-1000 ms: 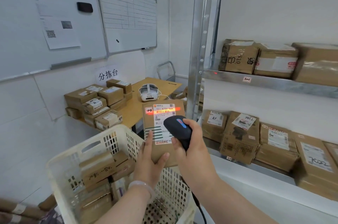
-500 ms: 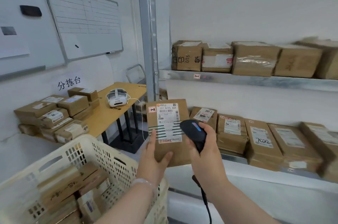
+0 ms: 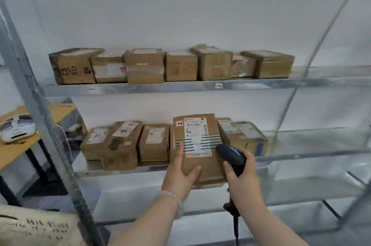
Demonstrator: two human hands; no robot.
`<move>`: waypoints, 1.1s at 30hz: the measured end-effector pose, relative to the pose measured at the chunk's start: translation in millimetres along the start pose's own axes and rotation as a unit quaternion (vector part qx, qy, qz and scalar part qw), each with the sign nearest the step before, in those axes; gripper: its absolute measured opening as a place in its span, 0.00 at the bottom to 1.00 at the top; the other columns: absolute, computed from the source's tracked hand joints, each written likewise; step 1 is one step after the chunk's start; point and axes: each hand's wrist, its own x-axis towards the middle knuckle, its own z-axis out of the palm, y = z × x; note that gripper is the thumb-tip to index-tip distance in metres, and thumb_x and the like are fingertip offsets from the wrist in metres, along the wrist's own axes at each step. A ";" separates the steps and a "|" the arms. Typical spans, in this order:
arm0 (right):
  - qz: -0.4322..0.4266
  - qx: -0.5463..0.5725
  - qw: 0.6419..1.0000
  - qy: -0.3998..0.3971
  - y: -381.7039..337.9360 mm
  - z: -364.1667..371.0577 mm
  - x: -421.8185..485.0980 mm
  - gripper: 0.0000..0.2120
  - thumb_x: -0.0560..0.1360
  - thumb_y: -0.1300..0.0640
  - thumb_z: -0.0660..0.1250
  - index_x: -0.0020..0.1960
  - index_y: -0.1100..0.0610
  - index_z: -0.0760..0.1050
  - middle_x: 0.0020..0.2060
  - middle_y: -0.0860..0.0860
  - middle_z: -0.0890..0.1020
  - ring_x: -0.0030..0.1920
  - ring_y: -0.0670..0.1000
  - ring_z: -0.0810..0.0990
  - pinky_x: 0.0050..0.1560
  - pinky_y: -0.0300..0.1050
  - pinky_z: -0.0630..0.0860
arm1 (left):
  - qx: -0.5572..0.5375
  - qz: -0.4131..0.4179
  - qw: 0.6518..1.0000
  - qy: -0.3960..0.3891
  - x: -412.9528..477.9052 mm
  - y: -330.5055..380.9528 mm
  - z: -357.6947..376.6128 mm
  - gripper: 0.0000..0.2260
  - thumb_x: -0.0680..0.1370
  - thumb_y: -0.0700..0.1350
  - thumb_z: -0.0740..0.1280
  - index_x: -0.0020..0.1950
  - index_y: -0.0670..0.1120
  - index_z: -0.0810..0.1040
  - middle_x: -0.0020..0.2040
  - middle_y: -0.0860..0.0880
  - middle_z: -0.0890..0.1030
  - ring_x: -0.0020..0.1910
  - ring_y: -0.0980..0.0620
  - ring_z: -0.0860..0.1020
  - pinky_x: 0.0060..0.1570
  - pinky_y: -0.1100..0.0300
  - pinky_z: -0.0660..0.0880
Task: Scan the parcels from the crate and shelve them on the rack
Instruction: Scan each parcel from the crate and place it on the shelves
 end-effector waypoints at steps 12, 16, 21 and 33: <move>0.049 -0.018 0.989 0.140 63.8 -170.0 56.7 0.21 0.77 0.52 0.68 0.61 0.33 0.64 0.50 0.36 0.78 0.43 0.50 0.82 0.39 0.40 0.73 | -0.015 0.025 0.988 -0.150 24.0 87.2 190.1 0.39 0.78 0.54 0.70 0.79 0.67 0.47 0.72 0.55 0.70 0.64 0.56 0.72 0.63 0.62 0.68; 0.064 -0.022 0.985 0.157 78.9 -187.2 79.5 0.21 0.78 0.52 0.68 0.61 0.32 0.63 0.51 0.32 0.76 0.45 0.28 0.75 0.36 0.23 0.69 | -0.001 0.034 0.984 -0.174 44.6 94.9 223.0 0.40 0.78 0.55 0.70 0.78 0.69 0.45 0.72 0.54 0.70 0.66 0.53 0.73 0.67 0.57 0.70; 0.082 -0.030 0.981 0.175 94.2 -192.2 112.7 0.21 0.78 0.49 0.68 0.63 0.32 0.62 0.52 0.44 0.80 0.44 0.55 0.82 0.40 0.46 0.78 | 0.016 0.046 0.979 -0.197 84.1 96.8 255.2 0.41 0.77 0.57 0.70 0.77 0.71 0.42 0.72 0.52 0.69 0.68 0.51 0.72 0.69 0.51 0.70; 0.113 -0.032 0.959 0.259 137.5 -232.4 197.1 0.21 0.78 0.50 0.68 0.65 0.37 0.63 0.47 0.37 0.76 0.43 0.56 0.82 0.40 0.48 0.78 | 0.067 0.039 0.961 -0.266 143.3 118.6 344.4 0.54 0.71 0.58 0.76 0.79 0.63 0.36 0.75 0.48 0.58 0.73 0.49 0.65 0.71 0.54 0.65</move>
